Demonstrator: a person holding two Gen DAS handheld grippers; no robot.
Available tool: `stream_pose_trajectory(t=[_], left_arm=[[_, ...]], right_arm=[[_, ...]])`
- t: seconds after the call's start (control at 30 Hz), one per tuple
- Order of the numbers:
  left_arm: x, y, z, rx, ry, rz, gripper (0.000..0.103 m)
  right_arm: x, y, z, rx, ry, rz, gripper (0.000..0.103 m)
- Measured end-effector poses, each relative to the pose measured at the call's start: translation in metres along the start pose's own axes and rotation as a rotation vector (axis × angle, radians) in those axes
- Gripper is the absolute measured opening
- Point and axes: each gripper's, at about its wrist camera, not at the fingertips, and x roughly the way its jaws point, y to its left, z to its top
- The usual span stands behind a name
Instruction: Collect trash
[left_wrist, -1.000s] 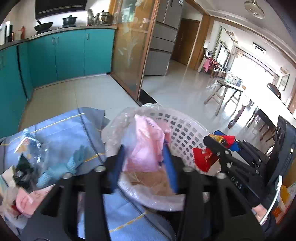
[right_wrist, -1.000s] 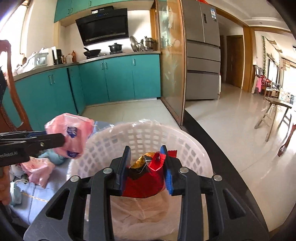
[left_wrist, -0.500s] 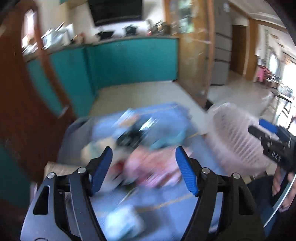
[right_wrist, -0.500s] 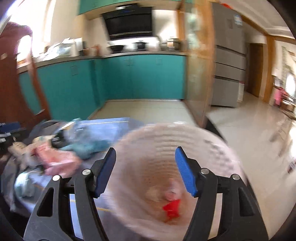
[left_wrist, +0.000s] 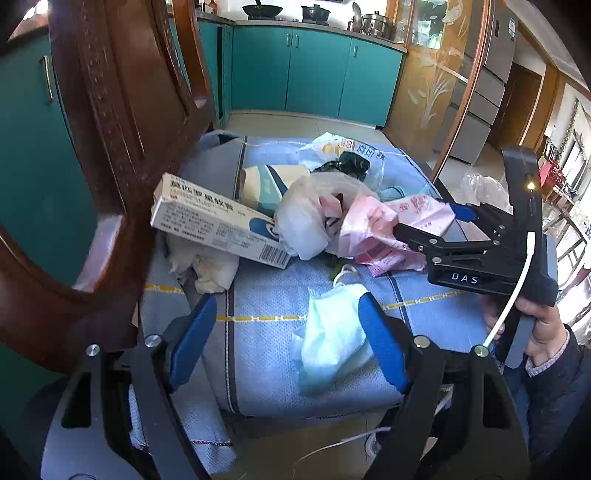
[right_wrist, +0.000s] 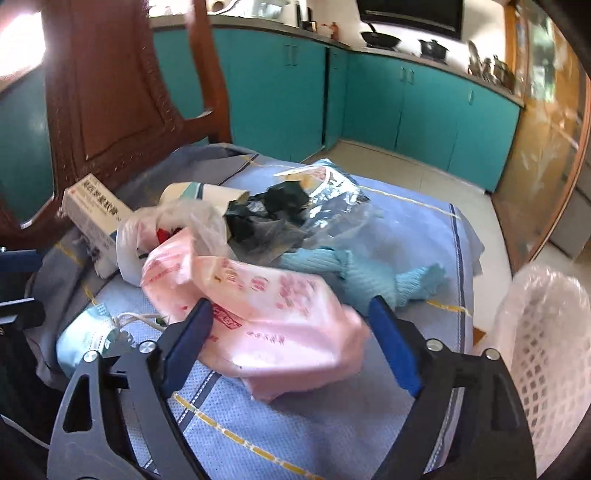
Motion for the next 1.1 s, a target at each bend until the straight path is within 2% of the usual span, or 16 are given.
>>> stream_pose_trajectory(t=[0.07, 0.1, 0.13, 0.17, 0.2, 0.23, 0.3, 0.43, 0.57, 0.63, 0.7, 0.73, 0.8, 0.9, 1.1], left_arm=[[0.002, 0.001, -0.004, -0.002, 0.009, -0.011, 0.08], [0.003, 0.001, -0.004, -0.002, 0.013, -0.015, 0.08], [0.006, 0.0, -0.004, 0.0, 0.017, -0.018, 0.08], [0.006, 0.001, -0.007, 0.005, 0.02, -0.018, 0.08], [0.008, -0.001, -0.008, 0.008, 0.025, -0.018, 0.08], [0.01, -0.003, -0.009, 0.012, 0.03, -0.018, 0.08], [0.013, -0.007, -0.011, 0.021, 0.039, -0.024, 0.08], [0.021, -0.024, -0.014, 0.065, 0.063, -0.035, 0.084], [0.033, -0.037, -0.018, 0.096, 0.081, -0.029, 0.084], [0.04, -0.043, -0.021, 0.112, 0.1, -0.011, 0.077], [0.047, -0.048, -0.024, 0.13, 0.122, 0.007, 0.059], [0.05, -0.049, -0.025, 0.136, 0.128, 0.019, 0.055], [0.05, -0.05, -0.028, 0.136, 0.129, 0.02, 0.041], [0.047, -0.053, -0.029, 0.153, 0.109, 0.05, 0.027], [0.03, -0.053, -0.028, 0.164, 0.056, 0.08, 0.025]], right_arm=[[0.001, -0.002, -0.002, 0.032, 0.011, 0.064, 0.087], [0.002, -0.004, -0.002, 0.048, 0.015, 0.089, 0.082], [0.0, -0.007, -0.004, 0.064, 0.015, 0.113, 0.075], [-0.001, -0.008, -0.006, 0.078, 0.019, 0.137, 0.056], [-0.002, -0.01, -0.007, 0.087, 0.021, 0.155, 0.045], [-0.004, -0.011, -0.009, 0.092, 0.019, 0.171, 0.04], [-0.011, -0.011, -0.012, 0.091, 0.007, 0.176, 0.021], [-0.034, -0.022, -0.022, 0.121, -0.057, 0.124, 0.017], [-0.055, -0.038, -0.037, 0.179, -0.106, 0.079, 0.015], [-0.06, -0.045, -0.044, 0.205, -0.115, 0.075, 0.015], [-0.066, -0.048, -0.049, 0.214, -0.129, 0.056, 0.015], [-0.068, -0.048, -0.051, 0.211, -0.138, 0.048, 0.015], [-0.074, -0.047, -0.053, 0.205, -0.156, 0.032, 0.015], [-0.077, -0.044, -0.054, 0.188, -0.173, -0.002, 0.015], [-0.078, -0.04, -0.055, 0.148, -0.188, -0.047, 0.015]])
